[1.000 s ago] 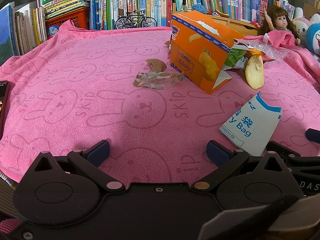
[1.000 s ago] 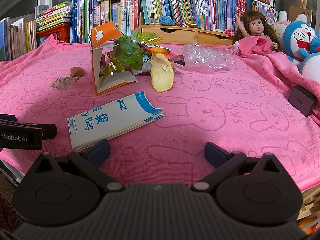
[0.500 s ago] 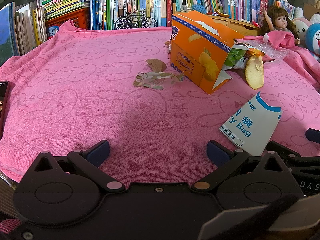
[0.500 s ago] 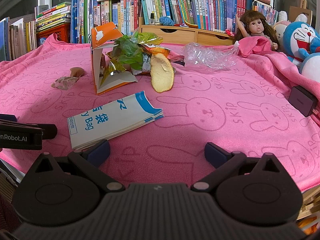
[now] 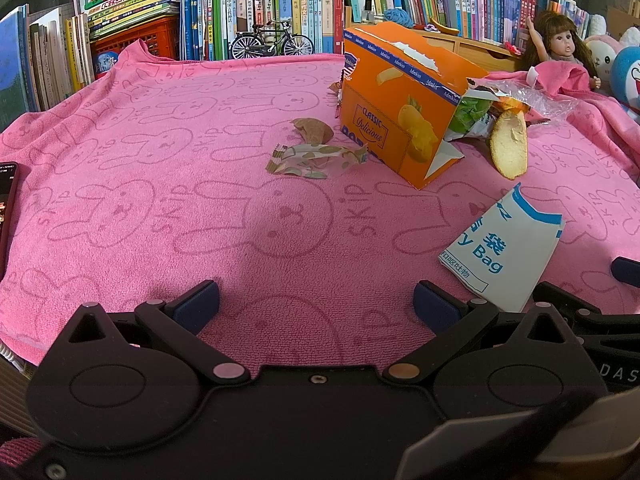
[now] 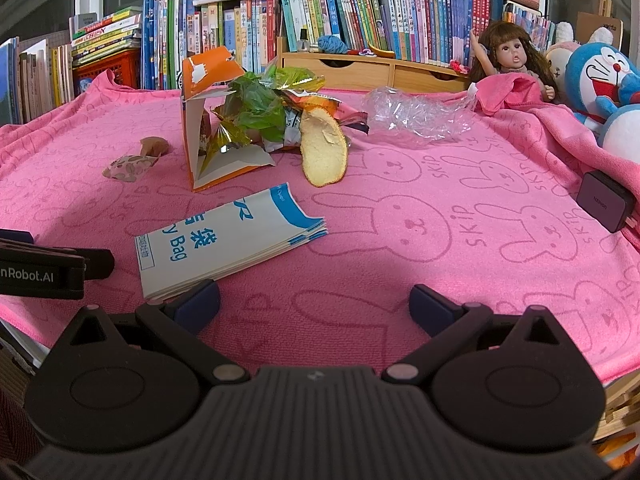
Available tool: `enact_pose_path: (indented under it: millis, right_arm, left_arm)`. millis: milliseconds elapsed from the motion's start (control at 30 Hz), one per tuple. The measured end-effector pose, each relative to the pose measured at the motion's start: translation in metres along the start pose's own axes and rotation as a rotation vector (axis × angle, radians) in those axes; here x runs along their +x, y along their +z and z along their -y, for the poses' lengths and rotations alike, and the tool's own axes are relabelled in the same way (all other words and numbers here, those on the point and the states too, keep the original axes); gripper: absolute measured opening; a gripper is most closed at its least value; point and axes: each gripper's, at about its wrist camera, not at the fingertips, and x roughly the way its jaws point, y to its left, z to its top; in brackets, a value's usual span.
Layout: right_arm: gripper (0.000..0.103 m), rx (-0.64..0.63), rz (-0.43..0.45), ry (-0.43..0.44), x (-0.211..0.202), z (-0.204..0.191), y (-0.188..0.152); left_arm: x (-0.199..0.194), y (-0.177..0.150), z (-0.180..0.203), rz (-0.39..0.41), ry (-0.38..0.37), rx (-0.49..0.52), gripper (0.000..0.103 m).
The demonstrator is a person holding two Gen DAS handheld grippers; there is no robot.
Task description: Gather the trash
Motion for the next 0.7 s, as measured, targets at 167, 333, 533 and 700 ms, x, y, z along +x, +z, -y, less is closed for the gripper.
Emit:
enact_pose_path:
  millis: [167, 333, 533, 700]
  right_arm:
    - [0.103, 0.001, 0.005, 0.0, 0.0, -0.002, -0.001]
    - [0.103, -0.006, 0.021, 0.01, -0.001, -0.001, -0.002]
    - [0.102, 0.026, 0.064, 0.07, -0.008, 0.009, -0.003]
    - [0.1, 0.09, 0.143, 0.148, -0.019, 0.017, 0.001]
  left_arm:
    - [-0.002, 0.0, -0.001, 0.006, 0.0, -0.002, 0.103]
    - [-0.001, -0.004, 0.001, 0.034, 0.016, -0.009, 0.103]
    - [-0.01, 0.006, -0.01, 0.026, -0.023, -0.058, 0.1]
    - [-0.024, 0.018, -0.024, 0.096, -0.059, -0.105, 0.1]
